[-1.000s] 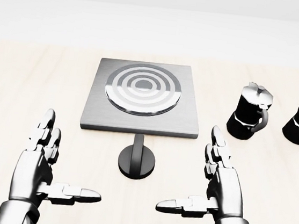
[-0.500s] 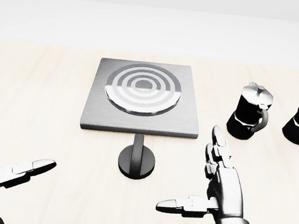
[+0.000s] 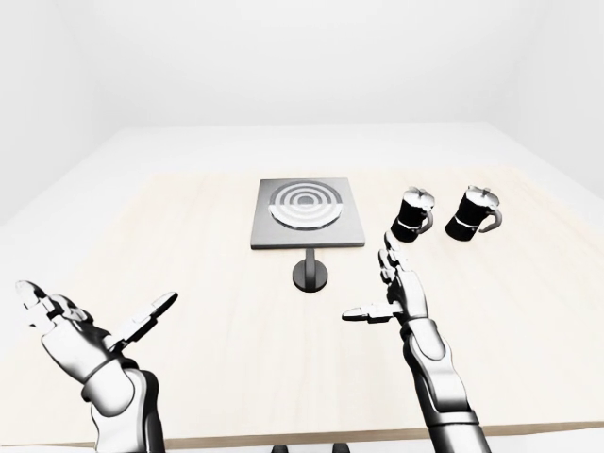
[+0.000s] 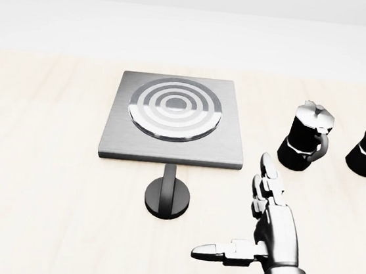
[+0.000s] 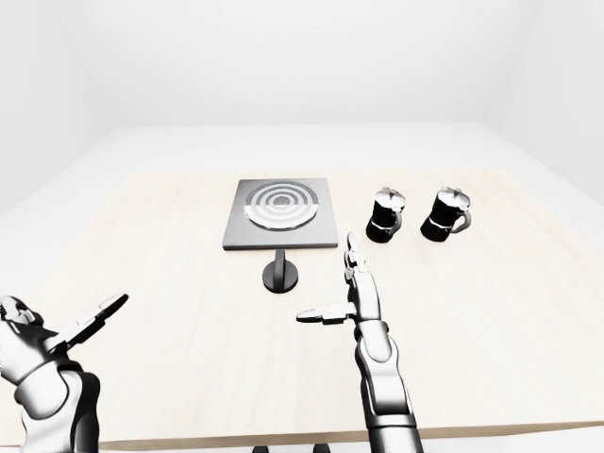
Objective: Turn off the stove.
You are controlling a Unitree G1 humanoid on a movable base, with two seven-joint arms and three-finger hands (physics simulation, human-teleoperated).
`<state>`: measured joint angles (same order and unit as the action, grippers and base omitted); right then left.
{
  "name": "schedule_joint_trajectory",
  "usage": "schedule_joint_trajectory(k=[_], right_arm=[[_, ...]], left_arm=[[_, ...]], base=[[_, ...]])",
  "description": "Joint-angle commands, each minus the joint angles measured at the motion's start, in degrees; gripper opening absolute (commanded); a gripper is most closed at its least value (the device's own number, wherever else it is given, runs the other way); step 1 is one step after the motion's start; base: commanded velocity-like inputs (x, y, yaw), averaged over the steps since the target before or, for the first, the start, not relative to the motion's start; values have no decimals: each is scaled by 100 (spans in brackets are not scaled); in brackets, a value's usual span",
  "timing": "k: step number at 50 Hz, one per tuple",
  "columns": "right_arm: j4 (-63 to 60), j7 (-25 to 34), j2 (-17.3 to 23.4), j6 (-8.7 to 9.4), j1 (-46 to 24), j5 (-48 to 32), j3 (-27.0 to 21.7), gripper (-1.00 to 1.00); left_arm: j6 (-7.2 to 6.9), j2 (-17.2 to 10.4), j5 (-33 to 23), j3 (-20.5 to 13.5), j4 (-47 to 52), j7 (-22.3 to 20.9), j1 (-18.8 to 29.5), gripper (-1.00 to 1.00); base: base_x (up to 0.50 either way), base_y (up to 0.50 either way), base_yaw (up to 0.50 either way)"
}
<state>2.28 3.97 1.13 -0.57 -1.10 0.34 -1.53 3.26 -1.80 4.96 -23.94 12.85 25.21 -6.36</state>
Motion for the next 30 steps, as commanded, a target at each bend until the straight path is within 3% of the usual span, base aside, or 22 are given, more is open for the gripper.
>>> schedule_joint_trajectory(k=[1, 9, 12, 13, 16, 20, 30], right_arm=[[73, 6, 6, -45, -11, -16, -5, 100], [42, 44, 7, -62, -1, -11, 9, 100], [-39, 42, 0, -3, 14, -34, 27, 100], [-42, 38, 0, 3, 10, -37, 24, 100], [-12, 42, 0, -21, 6, -43, 25, 100], [45, 13, 1, -20, -12, -71, 15, 100], [88, 12, 10, -13, -30, -76, 5, 100]], left_arm=[[-89, 61, 84, -453, 157, 167, -224, 100], [43, 113, 124, -724, 168, -61, -410, 100], [-54, 127, 201, -862, 243, -128, -464, 100], [-5, 127, 188, -887, 162, -132, -438, 100], [-36, 133, 197, -911, 169, -163, -447, 100], [-144, 150, 153, -909, 257, -163, -447, 100], [-118, 141, 111, -876, 173, -193, -420, 100]], base=[[0, 0, 0], [0, 0, 0], [0, 0, 0], [0, 0, 0], [0, 0, 0], [0, 0, 0], [0, 0, 0]])
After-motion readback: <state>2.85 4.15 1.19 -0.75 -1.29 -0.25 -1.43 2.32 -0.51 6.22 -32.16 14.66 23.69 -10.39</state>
